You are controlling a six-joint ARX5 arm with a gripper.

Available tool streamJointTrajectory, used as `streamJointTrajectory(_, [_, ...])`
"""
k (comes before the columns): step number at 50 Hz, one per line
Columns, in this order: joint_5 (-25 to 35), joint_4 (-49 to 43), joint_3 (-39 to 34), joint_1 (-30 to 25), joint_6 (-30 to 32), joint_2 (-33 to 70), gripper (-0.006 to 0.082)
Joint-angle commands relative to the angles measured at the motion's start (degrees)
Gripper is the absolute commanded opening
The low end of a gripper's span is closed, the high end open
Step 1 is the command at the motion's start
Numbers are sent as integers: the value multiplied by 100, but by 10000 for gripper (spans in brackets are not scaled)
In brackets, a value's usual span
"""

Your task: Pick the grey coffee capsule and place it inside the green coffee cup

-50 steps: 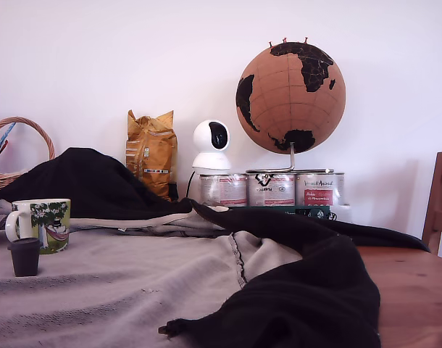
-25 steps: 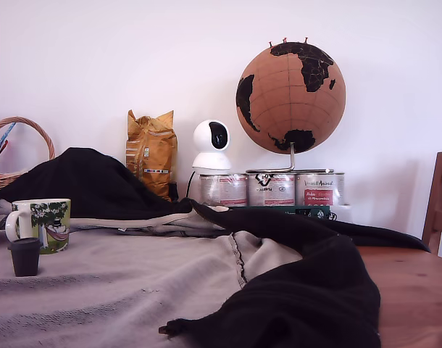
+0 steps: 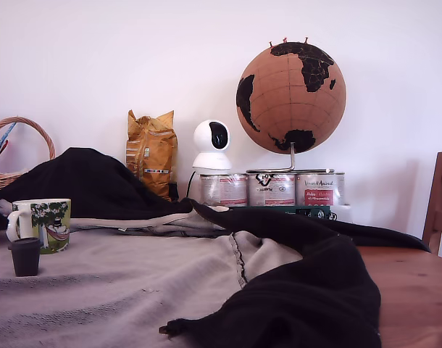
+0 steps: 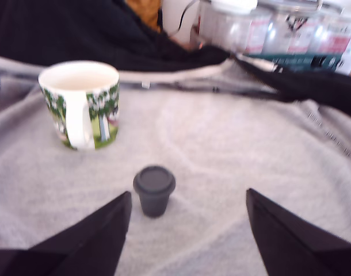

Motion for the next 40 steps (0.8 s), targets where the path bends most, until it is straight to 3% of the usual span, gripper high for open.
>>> streamJointTrajectory(1, [7,199,315,-11,114,356,578])
streamJointTrajectory(18, [7,221,1272,-4,520,2055,556])
streamJointTrajectory(33, [-28,219,1888,-4,573,2914,553])
streamJointTrajectory(40, [-13,192,2031,-4,570,3104,449])
